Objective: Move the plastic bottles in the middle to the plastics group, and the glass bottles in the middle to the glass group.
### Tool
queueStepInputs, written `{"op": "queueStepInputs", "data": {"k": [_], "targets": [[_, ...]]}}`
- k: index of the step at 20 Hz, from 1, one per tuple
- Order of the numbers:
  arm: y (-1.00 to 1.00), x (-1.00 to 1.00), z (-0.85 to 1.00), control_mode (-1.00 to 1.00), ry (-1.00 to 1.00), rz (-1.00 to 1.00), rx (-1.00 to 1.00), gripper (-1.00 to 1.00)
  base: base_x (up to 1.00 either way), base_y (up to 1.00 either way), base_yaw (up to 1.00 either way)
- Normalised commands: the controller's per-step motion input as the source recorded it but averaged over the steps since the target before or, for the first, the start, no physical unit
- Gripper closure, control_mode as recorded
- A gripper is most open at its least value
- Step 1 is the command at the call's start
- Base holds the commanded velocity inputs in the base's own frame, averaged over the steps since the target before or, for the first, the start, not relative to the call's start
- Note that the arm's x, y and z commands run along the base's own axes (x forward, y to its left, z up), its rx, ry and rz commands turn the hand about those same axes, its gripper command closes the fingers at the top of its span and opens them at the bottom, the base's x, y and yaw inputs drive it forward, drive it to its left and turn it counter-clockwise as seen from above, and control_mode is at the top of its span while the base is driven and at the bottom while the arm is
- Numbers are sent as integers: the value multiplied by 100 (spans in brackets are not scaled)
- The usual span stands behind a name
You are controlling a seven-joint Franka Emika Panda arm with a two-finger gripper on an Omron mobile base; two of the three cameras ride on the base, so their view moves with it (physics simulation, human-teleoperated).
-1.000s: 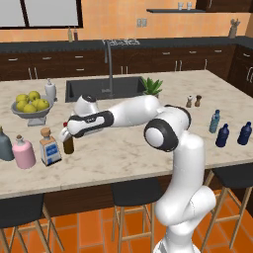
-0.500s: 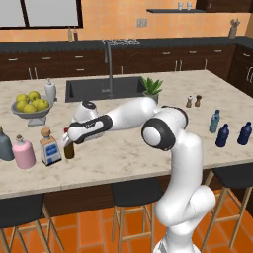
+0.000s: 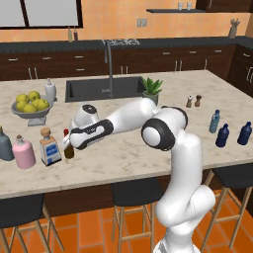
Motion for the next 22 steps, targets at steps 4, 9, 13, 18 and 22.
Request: {"op": "queueStepInputs", "data": {"k": [4, 9, 13, 18, 22], "targets": [[0, 16, -1, -100, -9, 0, 2, 100, 0, 0, 0], [0, 3, -16, -100, -1, 0, 2, 100, 0, 0, 0], [0, 0, -29, -100, 0, 0, 0, 100, 0, 0, 0], [0, 0, -1, -100, 0, 0, 0, -100, 0, 0, 0], [0, 0, 0, -100, 0, 0, 0, -100, 0, 0, 0]]}}
